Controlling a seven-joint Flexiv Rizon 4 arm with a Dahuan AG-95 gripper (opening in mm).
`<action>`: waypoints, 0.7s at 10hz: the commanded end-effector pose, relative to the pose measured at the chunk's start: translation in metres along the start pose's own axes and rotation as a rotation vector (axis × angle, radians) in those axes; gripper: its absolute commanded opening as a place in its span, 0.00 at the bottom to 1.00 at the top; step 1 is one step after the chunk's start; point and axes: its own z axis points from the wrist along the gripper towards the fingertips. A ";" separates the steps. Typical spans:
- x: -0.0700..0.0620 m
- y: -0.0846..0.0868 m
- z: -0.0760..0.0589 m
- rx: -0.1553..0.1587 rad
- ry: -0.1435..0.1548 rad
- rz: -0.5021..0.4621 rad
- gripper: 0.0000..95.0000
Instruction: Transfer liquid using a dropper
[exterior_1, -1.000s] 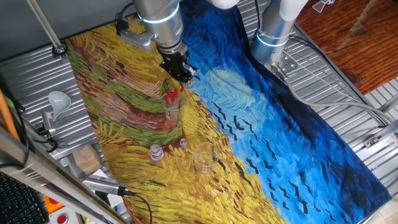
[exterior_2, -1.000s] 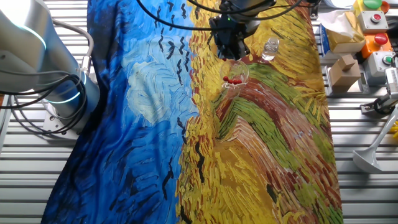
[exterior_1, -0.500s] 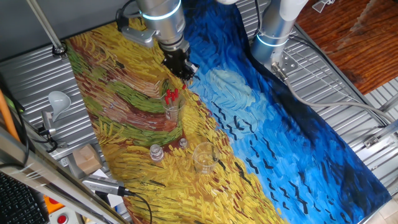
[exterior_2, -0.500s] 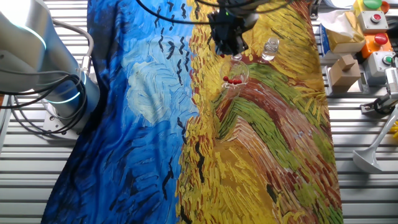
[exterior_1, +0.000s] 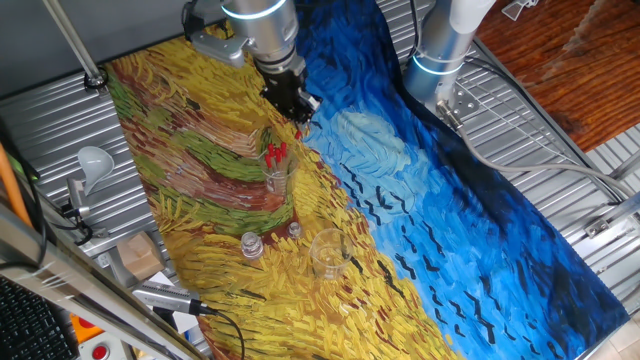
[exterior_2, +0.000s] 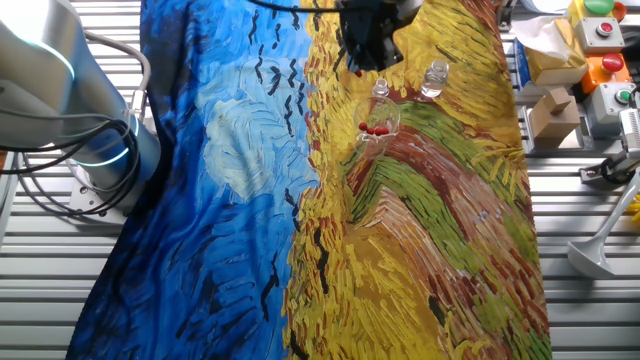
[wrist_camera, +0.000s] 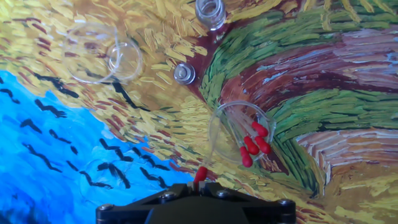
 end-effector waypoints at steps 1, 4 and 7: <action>0.000 0.001 -0.005 -0.004 0.002 0.004 0.00; -0.013 0.004 -0.013 -0.008 0.003 0.013 0.00; -0.035 0.009 -0.001 -0.007 0.000 0.044 0.00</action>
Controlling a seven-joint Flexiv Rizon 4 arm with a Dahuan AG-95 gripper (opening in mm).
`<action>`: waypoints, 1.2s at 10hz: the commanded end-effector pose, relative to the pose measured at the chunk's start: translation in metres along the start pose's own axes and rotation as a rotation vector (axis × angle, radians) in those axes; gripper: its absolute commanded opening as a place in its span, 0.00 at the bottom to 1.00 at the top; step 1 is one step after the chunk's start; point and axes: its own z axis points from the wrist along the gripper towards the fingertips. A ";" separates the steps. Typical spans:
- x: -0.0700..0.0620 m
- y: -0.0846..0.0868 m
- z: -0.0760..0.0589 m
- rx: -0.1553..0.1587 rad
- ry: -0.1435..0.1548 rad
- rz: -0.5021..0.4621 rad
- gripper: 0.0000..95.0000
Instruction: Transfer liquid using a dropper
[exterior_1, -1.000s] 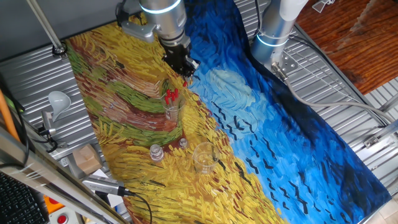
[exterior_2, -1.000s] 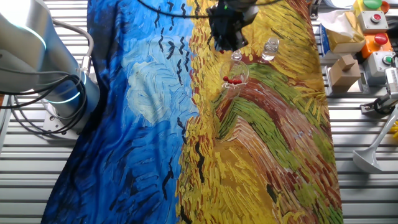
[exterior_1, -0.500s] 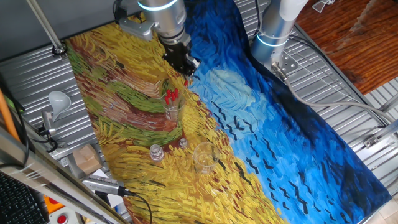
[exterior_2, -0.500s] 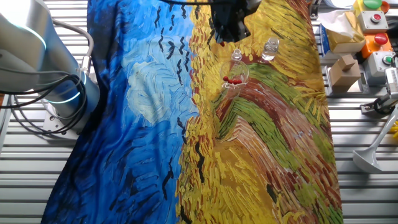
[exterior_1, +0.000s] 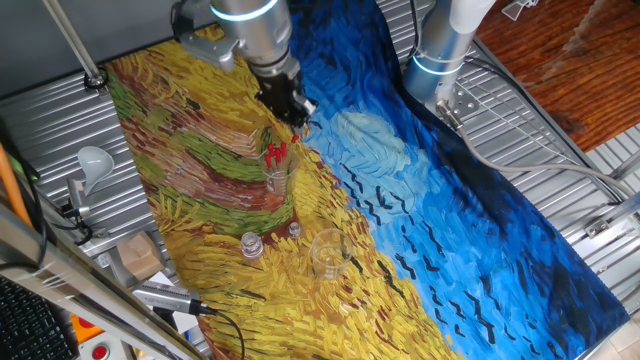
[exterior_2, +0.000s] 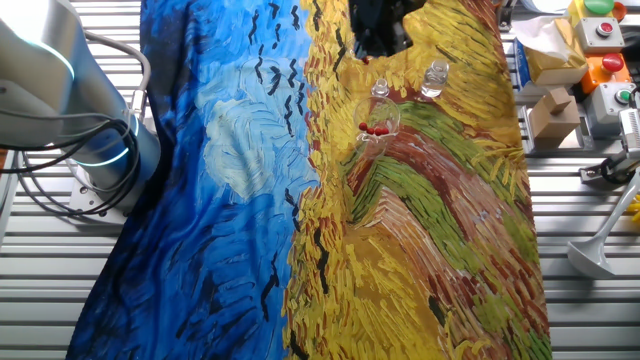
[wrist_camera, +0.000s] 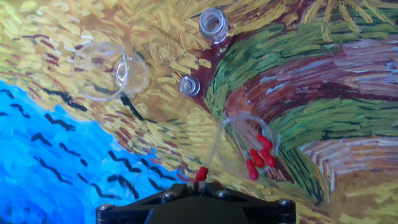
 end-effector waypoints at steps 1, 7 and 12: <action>-0.012 0.002 0.008 0.001 0.000 0.014 0.00; -0.054 0.005 0.030 0.003 -0.001 0.026 0.00; -0.054 0.005 0.030 0.054 0.044 -0.075 0.00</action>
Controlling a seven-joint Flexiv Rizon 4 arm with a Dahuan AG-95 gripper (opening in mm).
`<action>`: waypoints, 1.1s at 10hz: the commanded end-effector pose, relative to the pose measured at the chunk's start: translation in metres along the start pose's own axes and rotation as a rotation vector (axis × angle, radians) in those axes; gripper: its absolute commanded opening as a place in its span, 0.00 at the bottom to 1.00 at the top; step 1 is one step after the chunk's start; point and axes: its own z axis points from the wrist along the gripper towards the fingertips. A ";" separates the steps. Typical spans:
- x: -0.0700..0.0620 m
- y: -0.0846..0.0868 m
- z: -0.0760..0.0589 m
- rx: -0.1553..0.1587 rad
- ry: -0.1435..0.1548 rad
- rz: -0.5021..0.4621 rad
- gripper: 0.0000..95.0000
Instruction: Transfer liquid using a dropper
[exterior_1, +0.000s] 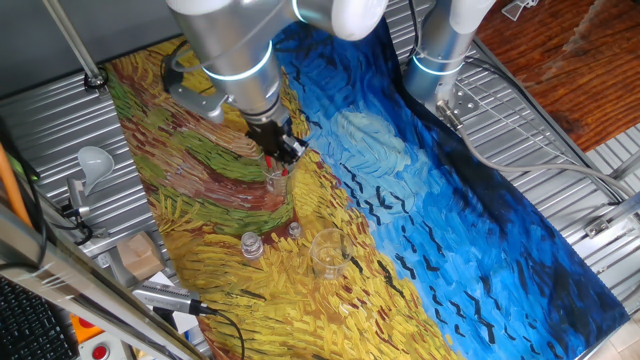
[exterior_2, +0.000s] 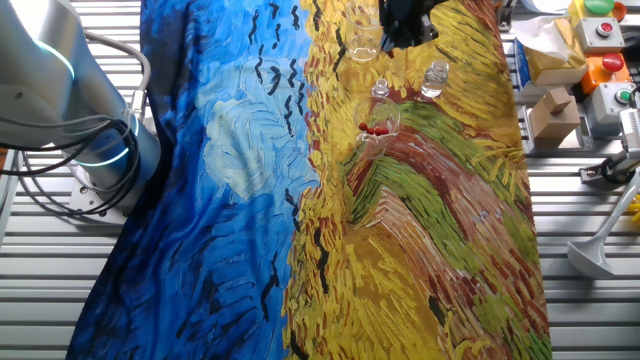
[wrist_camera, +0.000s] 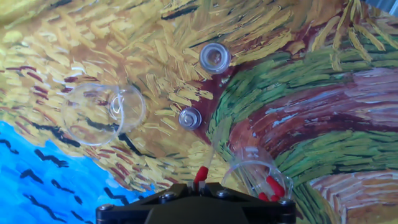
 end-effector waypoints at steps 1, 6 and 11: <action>-0.001 0.000 -0.001 0.013 0.010 -0.058 0.00; -0.003 0.003 -0.003 -0.005 -0.010 -0.051 0.00; -0.028 0.018 -0.012 -0.012 -0.015 -0.024 0.00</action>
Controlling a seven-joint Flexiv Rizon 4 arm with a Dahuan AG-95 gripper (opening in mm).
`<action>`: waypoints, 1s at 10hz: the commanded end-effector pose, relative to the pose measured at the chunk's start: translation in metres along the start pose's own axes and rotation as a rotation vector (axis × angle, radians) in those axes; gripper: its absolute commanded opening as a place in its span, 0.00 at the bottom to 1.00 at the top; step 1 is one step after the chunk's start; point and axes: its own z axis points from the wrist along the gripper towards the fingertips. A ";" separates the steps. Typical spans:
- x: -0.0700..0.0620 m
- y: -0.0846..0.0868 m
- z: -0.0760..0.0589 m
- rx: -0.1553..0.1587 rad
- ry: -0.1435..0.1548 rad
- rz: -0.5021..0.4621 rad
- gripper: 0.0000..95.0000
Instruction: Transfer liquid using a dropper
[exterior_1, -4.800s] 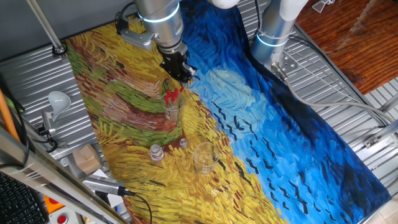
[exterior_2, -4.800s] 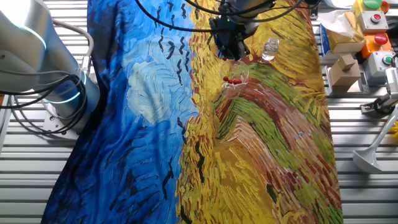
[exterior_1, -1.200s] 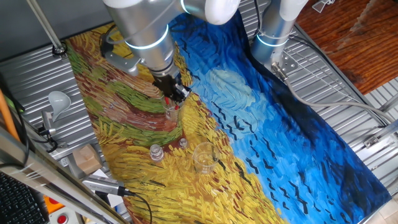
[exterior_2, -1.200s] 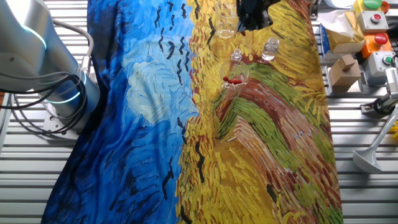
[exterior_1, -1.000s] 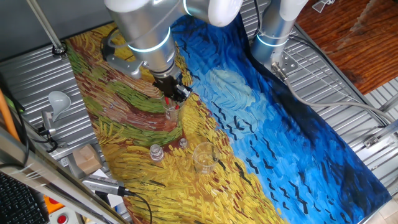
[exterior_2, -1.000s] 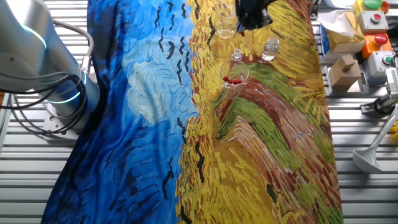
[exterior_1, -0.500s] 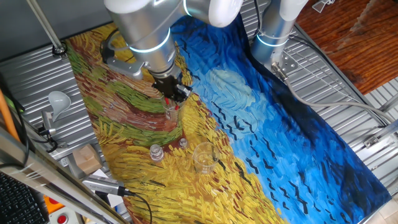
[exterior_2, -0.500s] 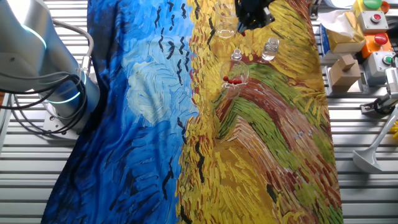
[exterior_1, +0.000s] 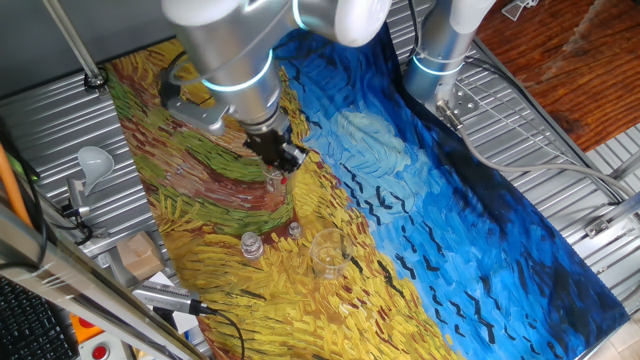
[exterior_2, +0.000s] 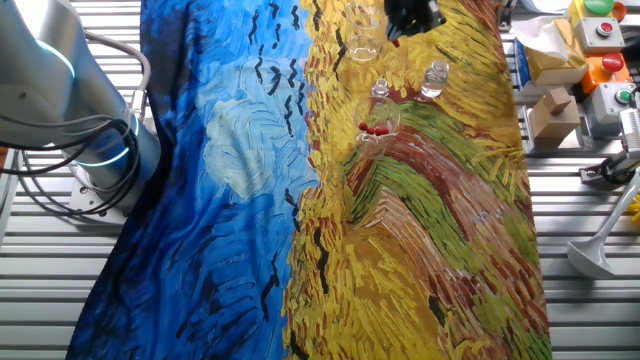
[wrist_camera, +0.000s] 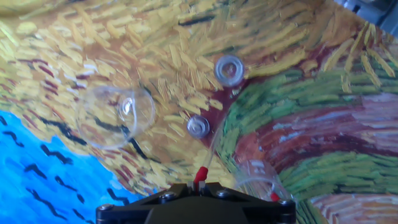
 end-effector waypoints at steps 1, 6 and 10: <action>-0.005 0.004 -0.002 0.000 -0.004 0.010 0.00; -0.021 0.009 -0.006 -0.002 -0.005 0.036 0.00; -0.030 0.006 -0.003 -0.008 -0.015 0.042 0.00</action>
